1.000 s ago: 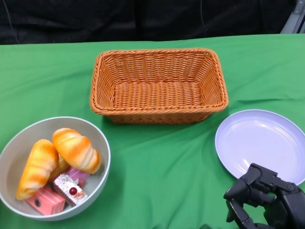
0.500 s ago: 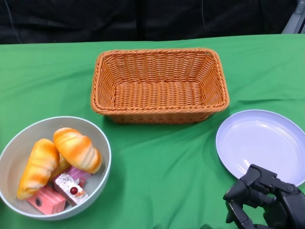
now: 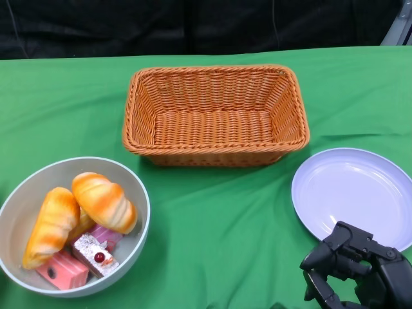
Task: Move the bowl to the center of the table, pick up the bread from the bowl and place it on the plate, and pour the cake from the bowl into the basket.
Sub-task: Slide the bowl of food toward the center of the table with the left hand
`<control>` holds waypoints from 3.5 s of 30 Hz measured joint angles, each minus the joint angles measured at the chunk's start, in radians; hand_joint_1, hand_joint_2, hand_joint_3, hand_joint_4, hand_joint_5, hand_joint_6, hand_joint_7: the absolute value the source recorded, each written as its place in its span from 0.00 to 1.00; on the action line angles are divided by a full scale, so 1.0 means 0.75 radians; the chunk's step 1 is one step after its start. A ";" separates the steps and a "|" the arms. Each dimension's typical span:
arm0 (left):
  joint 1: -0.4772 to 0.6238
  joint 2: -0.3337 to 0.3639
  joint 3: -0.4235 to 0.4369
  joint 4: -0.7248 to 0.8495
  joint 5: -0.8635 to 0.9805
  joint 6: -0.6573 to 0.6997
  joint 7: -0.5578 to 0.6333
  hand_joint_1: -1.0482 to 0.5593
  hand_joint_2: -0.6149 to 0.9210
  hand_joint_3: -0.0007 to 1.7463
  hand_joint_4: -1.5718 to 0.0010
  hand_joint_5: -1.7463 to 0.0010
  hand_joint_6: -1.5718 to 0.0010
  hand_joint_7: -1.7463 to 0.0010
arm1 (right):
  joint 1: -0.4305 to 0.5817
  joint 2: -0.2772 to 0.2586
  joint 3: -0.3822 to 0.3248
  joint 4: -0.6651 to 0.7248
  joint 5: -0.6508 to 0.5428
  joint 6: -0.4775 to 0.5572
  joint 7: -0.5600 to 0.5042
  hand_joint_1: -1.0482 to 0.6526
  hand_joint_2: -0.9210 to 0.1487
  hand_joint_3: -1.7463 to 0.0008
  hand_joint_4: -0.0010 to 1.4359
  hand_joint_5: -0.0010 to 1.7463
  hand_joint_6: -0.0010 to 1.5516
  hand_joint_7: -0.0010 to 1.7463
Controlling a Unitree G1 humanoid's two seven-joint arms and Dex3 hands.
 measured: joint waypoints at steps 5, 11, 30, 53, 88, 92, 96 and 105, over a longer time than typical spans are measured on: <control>-0.024 0.000 -0.001 -0.041 -0.036 0.140 -0.163 0.24 1.00 0.38 1.00 1.00 1.00 1.00 | -0.003 0.000 0.000 0.000 -0.002 -0.007 0.000 0.50 0.33 0.51 0.53 0.90 0.47 0.73; -0.030 0.000 -0.042 -0.122 -0.054 0.241 -0.262 0.25 1.00 0.39 1.00 1.00 1.00 1.00 | -0.006 0.001 0.001 0.001 -0.001 -0.008 0.000 0.50 0.33 0.50 0.53 0.90 0.47 0.73; 0.093 -0.017 -0.111 -0.675 -0.183 0.914 -0.366 0.26 1.00 0.38 1.00 1.00 1.00 1.00 | -0.006 0.005 0.007 -0.003 -0.033 -0.009 -0.031 0.51 0.34 0.49 0.54 0.89 0.48 0.73; 0.267 -0.032 -0.091 -1.039 -0.434 1.383 -0.357 0.24 1.00 0.41 1.00 1.00 1.00 1.00 | -0.012 0.005 0.020 -0.003 -0.028 -0.008 -0.028 0.51 0.33 0.50 0.53 0.89 0.48 0.72; 0.435 -0.383 0.113 -1.523 -0.639 1.614 0.059 0.28 1.00 0.38 1.00 1.00 1.00 1.00 | -0.023 0.006 0.034 0.000 -0.054 -0.016 -0.043 0.51 0.36 0.48 0.54 0.89 0.49 0.73; 0.434 -0.444 0.133 -1.556 -0.643 1.613 0.108 0.28 1.00 0.37 1.00 1.00 1.00 1.00 | -0.024 0.006 0.034 -0.001 -0.062 -0.016 -0.047 0.51 0.37 0.48 0.55 0.88 0.49 0.73; 0.434 -0.471 0.130 -1.592 -0.645 1.602 0.122 0.29 1.00 0.36 1.00 1.00 0.98 0.99 | -0.023 0.006 0.034 -0.002 -0.062 -0.016 -0.050 0.51 0.37 0.47 0.55 0.89 0.49 0.72; 0.439 -0.478 0.116 -1.648 -0.632 1.477 0.163 0.32 1.00 0.36 0.98 0.99 0.96 0.99 | -0.021 0.006 0.037 -0.016 -0.066 -0.013 -0.060 0.50 0.36 0.48 0.55 0.89 0.49 0.72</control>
